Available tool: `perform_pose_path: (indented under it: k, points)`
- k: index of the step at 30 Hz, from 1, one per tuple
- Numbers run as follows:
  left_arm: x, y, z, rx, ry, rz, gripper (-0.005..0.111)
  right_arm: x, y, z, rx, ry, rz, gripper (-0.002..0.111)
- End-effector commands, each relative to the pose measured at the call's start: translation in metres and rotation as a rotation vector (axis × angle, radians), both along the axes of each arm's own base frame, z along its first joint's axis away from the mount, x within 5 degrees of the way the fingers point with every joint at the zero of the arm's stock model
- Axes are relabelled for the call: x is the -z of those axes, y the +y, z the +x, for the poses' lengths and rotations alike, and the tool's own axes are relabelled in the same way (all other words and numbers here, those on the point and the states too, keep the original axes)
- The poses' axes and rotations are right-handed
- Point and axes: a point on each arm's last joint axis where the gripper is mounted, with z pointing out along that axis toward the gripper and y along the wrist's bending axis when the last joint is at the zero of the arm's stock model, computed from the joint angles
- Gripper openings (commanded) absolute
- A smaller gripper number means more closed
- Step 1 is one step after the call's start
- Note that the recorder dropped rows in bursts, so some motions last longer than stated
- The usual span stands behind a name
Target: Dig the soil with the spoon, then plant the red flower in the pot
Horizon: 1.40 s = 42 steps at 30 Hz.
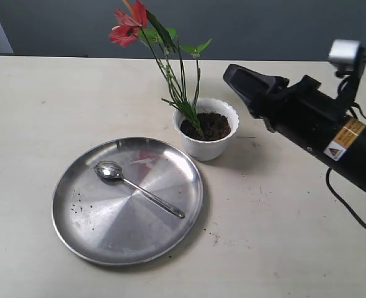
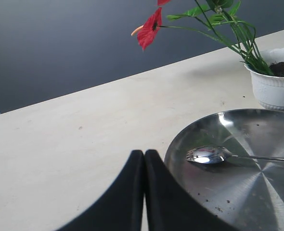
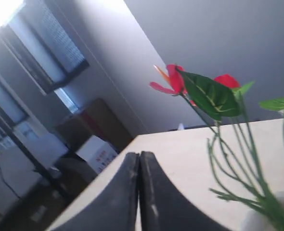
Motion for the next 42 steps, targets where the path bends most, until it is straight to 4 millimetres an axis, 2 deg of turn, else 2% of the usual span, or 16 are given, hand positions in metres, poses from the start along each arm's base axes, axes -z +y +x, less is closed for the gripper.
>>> perform_pose_path:
  k: [1,4,10,16,25,40,42]
  points:
    - [-0.002,0.000,0.000,0.006,-0.013,-0.012,0.000,-0.015,-0.018,-0.024,-0.006,0.146,0.195,0.001]
    - [-0.002,0.000,0.000,0.006,-0.013,-0.012,0.000,-0.007,-0.035,-0.042,0.035,0.334,0.344,0.001]
    - [-0.002,0.000,0.000,0.006,-0.013,-0.012,0.000,0.017,-0.065,-0.080,0.108,0.508,0.429,0.001]
    - [-0.002,0.000,0.000,0.006,-0.013,-0.012,0.000,0.004,-0.063,-0.094,0.001,0.422,0.421,0.001]
    - [-0.002,0.000,0.000,0.006,-0.013,-0.012,0.000,-0.016,-0.071,-0.104,-0.023,0.302,0.497,0.000]
    - [-0.002,0.000,0.000,0.006,-0.014,-0.011,0.000,-0.023,-0.070,-0.114,-0.094,0.218,0.463,0.000]
    - [-0.002,0.000,0.000,0.006,-0.014,-0.011,0.000,-0.033,-0.069,-0.119,-0.124,0.136,0.457,0.000]
